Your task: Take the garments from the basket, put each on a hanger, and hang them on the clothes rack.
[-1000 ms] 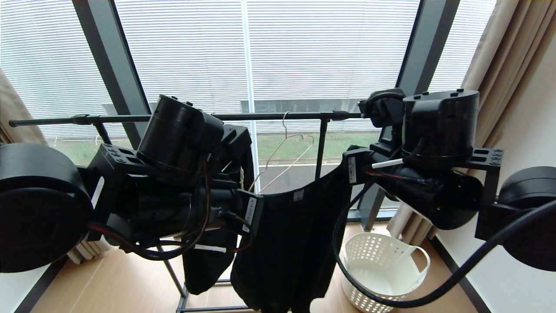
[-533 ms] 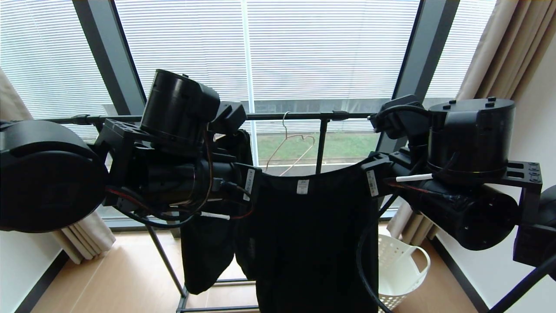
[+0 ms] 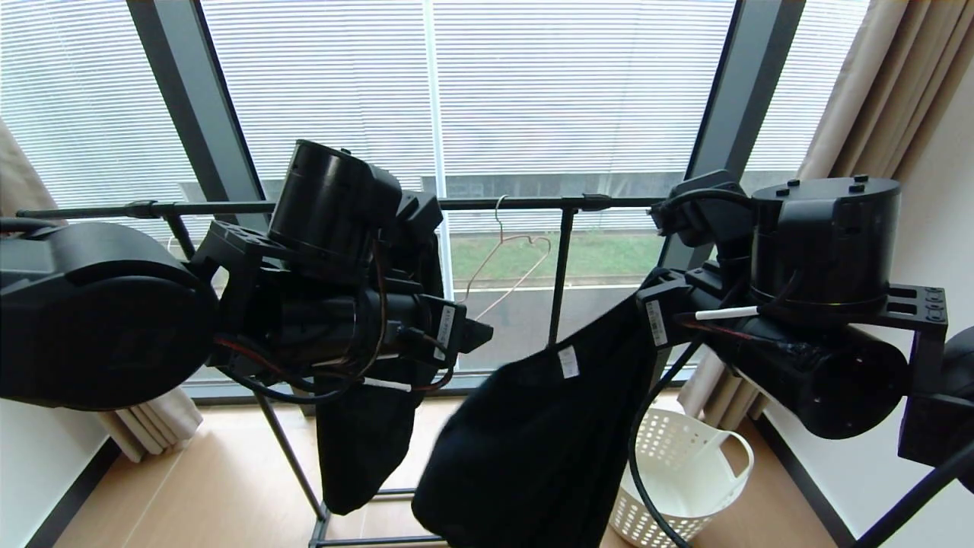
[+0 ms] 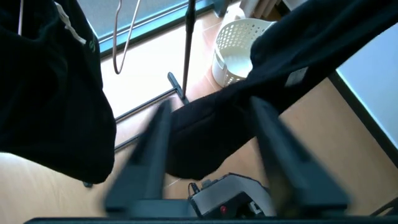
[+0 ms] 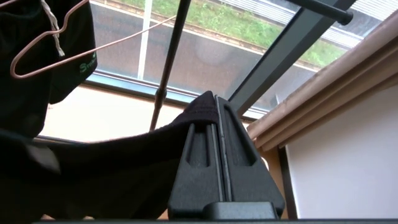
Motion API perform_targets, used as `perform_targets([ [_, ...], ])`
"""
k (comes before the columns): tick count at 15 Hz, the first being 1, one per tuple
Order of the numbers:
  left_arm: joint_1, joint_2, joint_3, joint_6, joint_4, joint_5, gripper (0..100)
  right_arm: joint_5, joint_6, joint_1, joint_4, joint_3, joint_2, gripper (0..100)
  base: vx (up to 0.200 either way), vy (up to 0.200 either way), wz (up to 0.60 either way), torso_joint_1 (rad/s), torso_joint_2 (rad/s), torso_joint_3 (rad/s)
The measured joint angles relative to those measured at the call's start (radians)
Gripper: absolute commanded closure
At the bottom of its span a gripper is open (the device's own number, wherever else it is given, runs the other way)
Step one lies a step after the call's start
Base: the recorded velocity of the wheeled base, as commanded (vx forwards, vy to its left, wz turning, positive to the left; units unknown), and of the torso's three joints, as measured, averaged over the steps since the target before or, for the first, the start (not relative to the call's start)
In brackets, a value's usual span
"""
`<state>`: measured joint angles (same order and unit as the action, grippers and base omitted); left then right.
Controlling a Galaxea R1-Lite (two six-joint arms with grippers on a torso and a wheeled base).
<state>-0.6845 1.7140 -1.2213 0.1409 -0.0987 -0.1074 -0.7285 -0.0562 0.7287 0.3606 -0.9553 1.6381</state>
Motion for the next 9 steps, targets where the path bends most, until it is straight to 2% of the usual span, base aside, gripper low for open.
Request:
perform_targets([
  [3, 0.001, -0.012, 0.034, -0.004, 0.011, 0.002, 0, 0.001, 0.001, -0.022, 0.005, -0.011, 0.013, 100, 0.0, 0.0, 0.0, 0.0, 0.0, 0.0],
  [5, 0.012, -0.008, 0.04, -0.016, 0.054, 0.002, 0, 0.001, 0.001, -0.026, 0.006, -0.011, 0.018, 100, 0.0, 0.0, 0.0, 0.0, 0.0, 0.0],
  [7, 0.04, 0.016, 0.042, -0.072, 0.113, 0.003, 0, 0.001, 0.003, -0.027, 0.005, -0.01, 0.022, 100, 0.0, 0.0, 0.0, 0.0, 0.0, 0.0],
  [9, 0.094, 0.061, 0.041, -0.163, 0.195, 0.025, 0, 0.001, 0.003, -0.028, 0.006, -0.01, 0.023, 100, 0.0, 0.0, 0.0, 0.0, 0.0, 0.0],
])
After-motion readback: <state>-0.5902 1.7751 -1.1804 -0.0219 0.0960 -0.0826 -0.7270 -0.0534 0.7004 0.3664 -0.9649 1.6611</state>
